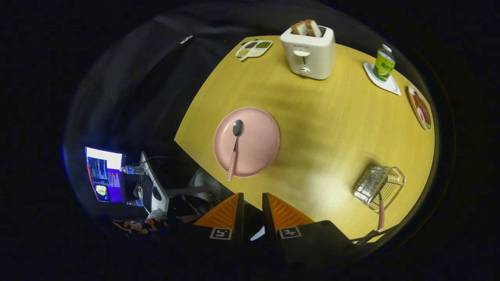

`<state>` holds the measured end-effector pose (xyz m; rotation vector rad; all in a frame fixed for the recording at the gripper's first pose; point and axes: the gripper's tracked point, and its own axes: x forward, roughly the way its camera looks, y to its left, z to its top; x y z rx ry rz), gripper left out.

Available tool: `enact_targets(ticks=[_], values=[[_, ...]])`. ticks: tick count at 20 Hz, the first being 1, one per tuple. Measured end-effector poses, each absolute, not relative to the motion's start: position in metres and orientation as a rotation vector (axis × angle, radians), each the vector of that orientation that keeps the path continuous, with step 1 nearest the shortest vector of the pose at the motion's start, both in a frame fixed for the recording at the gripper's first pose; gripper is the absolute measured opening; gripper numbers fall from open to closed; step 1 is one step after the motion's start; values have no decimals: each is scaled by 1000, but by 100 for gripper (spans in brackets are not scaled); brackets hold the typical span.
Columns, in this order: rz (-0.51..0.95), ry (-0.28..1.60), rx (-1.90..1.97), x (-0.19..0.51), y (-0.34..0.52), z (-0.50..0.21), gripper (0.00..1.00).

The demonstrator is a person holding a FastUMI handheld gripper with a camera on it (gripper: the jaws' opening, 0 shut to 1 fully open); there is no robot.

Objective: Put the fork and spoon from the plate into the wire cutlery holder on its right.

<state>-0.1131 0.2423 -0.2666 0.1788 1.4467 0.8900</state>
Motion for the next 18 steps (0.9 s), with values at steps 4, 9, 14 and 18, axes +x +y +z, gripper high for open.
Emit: enact_targets(ticks=[4, 9, 14, 18], values=[[886, 1502, 218, -127, 306, -294, 31], [805, 1554, 171, -129, 346, -336, 37], [762, 1585, 94, -135, 365, -370, 37], [734, 1595, 39, -134, 373, -390, 37]])
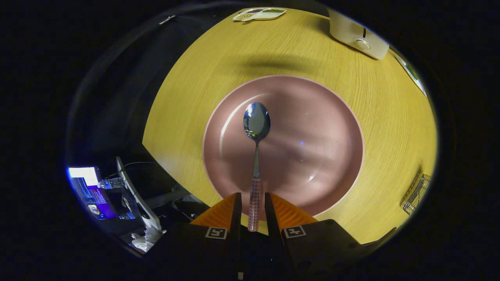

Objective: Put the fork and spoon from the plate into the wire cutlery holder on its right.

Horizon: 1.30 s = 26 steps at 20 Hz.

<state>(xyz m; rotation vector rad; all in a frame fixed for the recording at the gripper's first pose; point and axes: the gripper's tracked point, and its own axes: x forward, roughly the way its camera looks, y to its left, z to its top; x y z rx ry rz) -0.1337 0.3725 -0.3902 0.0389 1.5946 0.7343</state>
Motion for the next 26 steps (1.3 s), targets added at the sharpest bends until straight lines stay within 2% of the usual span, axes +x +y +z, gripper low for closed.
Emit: enact_targets(ticks=[5, 7, 9, 17, 26], values=[[695, 1603, 23, -137, 374, -409, 37], [665, 1587, 44, -131, 370, -409, 15], [675, 1585, 73, -127, 367, -405, 13], [734, 1518, 240, -100, 331, -347, 14], [746, 1413, 295, -84, 213, -277, 13]])
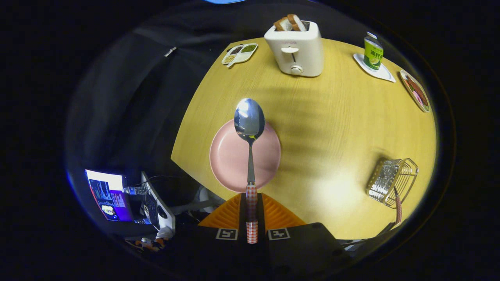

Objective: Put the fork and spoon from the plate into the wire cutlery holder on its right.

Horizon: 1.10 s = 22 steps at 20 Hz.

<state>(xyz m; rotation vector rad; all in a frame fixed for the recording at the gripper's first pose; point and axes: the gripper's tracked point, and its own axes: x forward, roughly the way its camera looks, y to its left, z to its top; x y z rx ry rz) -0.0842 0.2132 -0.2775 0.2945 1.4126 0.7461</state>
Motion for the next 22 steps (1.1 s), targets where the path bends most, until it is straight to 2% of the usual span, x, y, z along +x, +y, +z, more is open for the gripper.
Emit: enact_targets(ticks=[7, 14, 22], values=[[639, 1478, 241, -76, 81, -270, 13], [583, 1778, 2, -89, -37, -297, 13], [563, 2129, -161, -79, -59, -322, 13]])
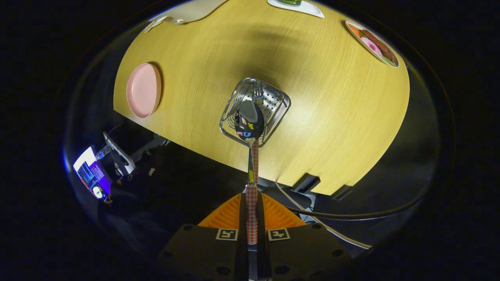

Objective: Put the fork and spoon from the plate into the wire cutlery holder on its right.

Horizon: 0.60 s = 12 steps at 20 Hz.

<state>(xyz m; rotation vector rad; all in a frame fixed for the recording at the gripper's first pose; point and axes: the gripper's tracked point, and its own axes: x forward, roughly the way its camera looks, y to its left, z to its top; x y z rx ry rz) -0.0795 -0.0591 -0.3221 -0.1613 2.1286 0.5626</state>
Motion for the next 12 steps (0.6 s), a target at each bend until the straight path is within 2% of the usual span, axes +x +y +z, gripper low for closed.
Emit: enact_targets(ticks=[6, 12], values=[[528, 2272, -208, -65, -51, -339, 13], [494, 2302, -212, -52, -42, -361, 14]])
